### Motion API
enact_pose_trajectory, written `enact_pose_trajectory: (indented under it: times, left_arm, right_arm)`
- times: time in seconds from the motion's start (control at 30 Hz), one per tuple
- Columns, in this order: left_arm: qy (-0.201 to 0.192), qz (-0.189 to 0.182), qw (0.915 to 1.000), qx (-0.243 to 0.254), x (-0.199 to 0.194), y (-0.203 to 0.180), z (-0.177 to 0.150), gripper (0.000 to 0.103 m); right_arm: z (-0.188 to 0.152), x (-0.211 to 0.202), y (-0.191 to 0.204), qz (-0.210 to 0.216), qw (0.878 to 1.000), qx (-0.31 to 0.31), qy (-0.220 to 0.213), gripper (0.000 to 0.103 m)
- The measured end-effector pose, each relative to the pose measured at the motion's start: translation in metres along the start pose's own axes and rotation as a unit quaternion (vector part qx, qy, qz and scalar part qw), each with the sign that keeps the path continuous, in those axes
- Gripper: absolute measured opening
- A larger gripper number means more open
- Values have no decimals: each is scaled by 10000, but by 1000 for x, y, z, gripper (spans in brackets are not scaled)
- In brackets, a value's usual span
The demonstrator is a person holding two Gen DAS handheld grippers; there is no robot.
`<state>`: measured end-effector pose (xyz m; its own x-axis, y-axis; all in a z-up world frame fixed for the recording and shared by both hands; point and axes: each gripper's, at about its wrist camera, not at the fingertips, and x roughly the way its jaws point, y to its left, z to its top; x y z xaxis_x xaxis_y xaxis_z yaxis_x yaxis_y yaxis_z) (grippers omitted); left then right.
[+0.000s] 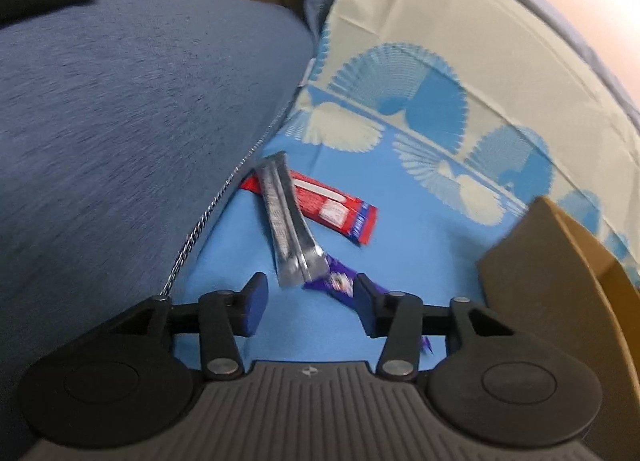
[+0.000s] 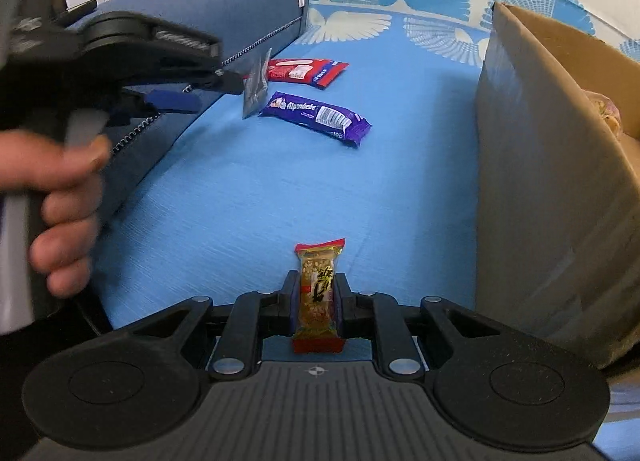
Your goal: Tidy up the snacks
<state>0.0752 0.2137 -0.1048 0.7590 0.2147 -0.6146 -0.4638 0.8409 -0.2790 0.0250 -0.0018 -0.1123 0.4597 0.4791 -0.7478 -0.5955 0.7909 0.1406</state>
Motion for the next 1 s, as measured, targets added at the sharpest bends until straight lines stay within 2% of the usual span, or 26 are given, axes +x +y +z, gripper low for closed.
enact_pose_trajectory:
  times: [0.17, 0.33, 0.4, 0.43, 0.47, 0.5, 0.53, 0.6, 0.63, 0.67, 0.83, 1.0]
  left_arm:
    - [-135, 496, 9987, -26, 33, -21, 21, 69]
    - [34, 1020, 9948, -46, 73, -31, 34, 69]
    - [273, 1278, 9914, -11, 88, -31, 34, 67]
    - [397, 1366, 9898, -55, 93, -29, 34, 60]
    - [352, 1450, 9888, -36, 94, -28, 34, 43]
    - [328, 1472, 9885, 44, 94, -28, 34, 31]
    - [338, 1461, 9887, 80, 92, -27, 35, 30]
    - [283, 1426, 9893, 144, 85, -27, 35, 20]
    - [247, 1428, 9892, 231, 79, -29, 35, 10]
    - [229, 1353, 9902, 273, 72, -29, 35, 7]
    - [191, 732, 9966, 327, 24, -28, 29, 5]
    - [531, -147, 9977, 389, -32, -21, 6, 4]
  right_arm:
    - [0, 1, -5, 112, 9999, 108, 60, 18]
    - [2, 1, -11, 243, 9994, 226, 137, 18]
    - [2, 1, -11, 279, 9992, 216, 161, 18]
    - [3, 2, -11, 297, 9992, 210, 172, 18]
    - [3, 2, -11, 316, 9991, 201, 179, 18]
    - [3, 2, -11, 333, 9991, 185, 184, 18]
    - [2, 1, -11, 342, 9991, 171, 184, 18]
    - [2, 1, -10, 348, 9991, 151, 180, 18]
    - [1, 0, -10, 349, 9991, 141, 175, 18]
    - [1, 1, -10, 347, 9992, 132, 172, 18]
    - [2, 1, -10, 308, 9994, 93, 148, 18]
    - [1, -2, -5, 206, 9997, 36, 122, 18]
